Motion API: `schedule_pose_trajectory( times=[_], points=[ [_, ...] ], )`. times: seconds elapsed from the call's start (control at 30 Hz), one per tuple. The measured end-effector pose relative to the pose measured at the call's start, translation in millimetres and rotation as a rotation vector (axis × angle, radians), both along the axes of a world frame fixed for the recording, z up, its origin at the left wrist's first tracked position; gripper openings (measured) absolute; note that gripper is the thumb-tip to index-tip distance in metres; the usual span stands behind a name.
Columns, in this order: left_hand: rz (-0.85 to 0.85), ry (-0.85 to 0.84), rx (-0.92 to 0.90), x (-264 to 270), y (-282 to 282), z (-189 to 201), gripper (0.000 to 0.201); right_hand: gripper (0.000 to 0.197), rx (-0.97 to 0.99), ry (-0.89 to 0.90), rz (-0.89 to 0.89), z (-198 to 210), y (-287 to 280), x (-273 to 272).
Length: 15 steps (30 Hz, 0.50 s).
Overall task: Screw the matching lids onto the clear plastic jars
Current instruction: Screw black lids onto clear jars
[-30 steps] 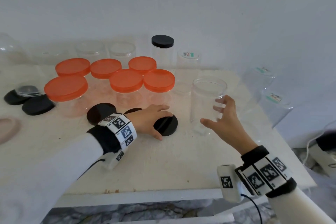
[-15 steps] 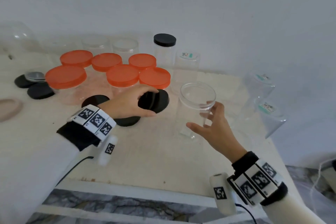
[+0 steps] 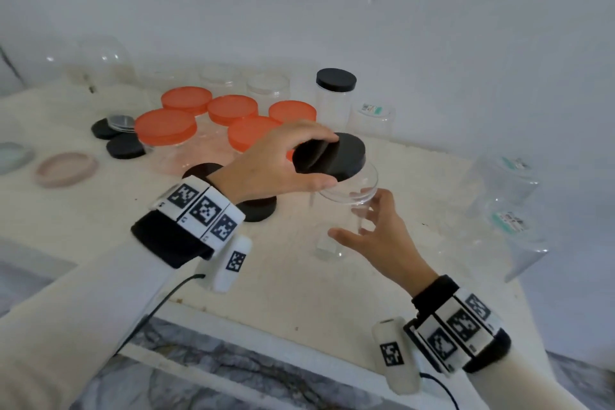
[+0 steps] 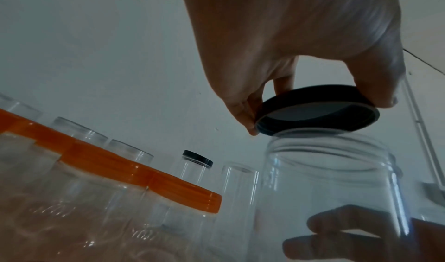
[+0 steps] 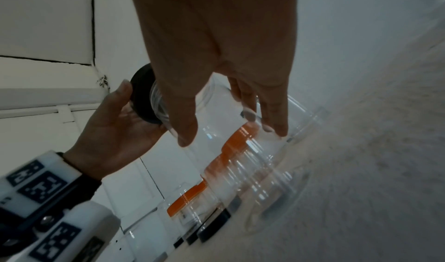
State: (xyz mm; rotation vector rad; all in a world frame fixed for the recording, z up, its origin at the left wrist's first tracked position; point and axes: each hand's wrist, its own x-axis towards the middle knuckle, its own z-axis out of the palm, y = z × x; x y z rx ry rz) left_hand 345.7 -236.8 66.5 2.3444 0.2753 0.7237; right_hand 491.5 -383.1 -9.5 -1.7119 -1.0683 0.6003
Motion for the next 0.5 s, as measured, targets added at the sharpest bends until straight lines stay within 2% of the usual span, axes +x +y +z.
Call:
schedule_pose_trajectory(
  times=[0.23, 0.43, 0.5],
  points=[
    [0.024, 0.076, 0.217, 15, -3, -9, 0.070, 0.067, 0.004, -0.020, 0.079, 0, 9, -2],
    [0.038, 0.098, 0.210, 14, -1, -11, 0.071, 0.069, -0.009, -0.066, 0.099, 2, 11, 0],
    [0.030, 0.103, 0.193, 14, -2, -11, 0.075, 0.076, -0.057, -0.091, 0.153, 5, 10, 3]
  ],
)
